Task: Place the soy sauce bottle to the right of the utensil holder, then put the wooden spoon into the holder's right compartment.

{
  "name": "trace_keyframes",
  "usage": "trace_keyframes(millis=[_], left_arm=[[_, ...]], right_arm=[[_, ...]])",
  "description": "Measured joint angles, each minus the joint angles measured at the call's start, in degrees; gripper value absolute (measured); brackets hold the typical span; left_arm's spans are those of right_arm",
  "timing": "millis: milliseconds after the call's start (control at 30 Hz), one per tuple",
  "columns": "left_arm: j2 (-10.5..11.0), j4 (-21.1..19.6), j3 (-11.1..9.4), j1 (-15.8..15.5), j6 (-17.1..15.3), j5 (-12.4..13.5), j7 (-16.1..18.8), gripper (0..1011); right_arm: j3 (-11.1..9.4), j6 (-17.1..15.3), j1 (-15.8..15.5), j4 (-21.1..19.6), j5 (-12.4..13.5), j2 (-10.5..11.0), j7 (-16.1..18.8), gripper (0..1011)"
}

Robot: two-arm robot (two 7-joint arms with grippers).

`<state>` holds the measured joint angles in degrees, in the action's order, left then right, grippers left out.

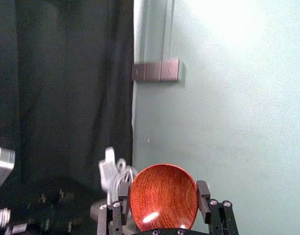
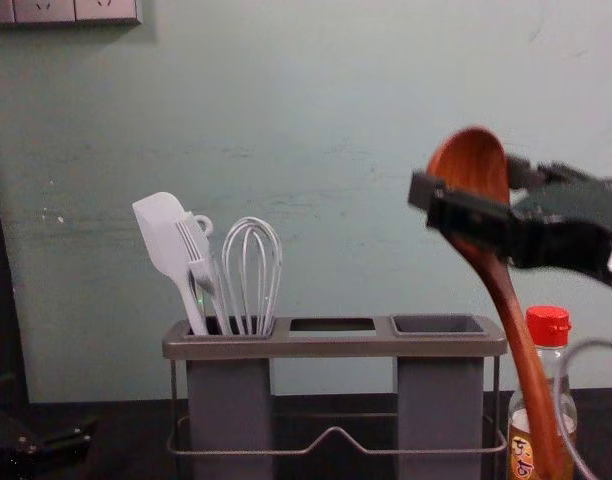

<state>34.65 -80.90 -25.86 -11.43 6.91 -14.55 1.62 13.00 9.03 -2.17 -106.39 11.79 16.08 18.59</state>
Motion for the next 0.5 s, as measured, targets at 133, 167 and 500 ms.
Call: trace_keyframes(millis=[133,167,500], left_arm=[[0.0,0.0,0.0,0.0,0.0,0.0,0.0,1000],[0.0,0.0,0.0,0.0,0.0,0.0,0.0,1000],[0.0,0.0,0.0,0.0,0.0,0.0,0.0,1000]], right_arm=[[0.6,4.7,4.1,3.7,1.5,-1.2,1.1,837],[0.7,5.3,4.6,4.1,1.5,-1.4,1.2,837],[1.8,11.9,9.7,9.4,-1.2,-5.9,-1.5,837]])
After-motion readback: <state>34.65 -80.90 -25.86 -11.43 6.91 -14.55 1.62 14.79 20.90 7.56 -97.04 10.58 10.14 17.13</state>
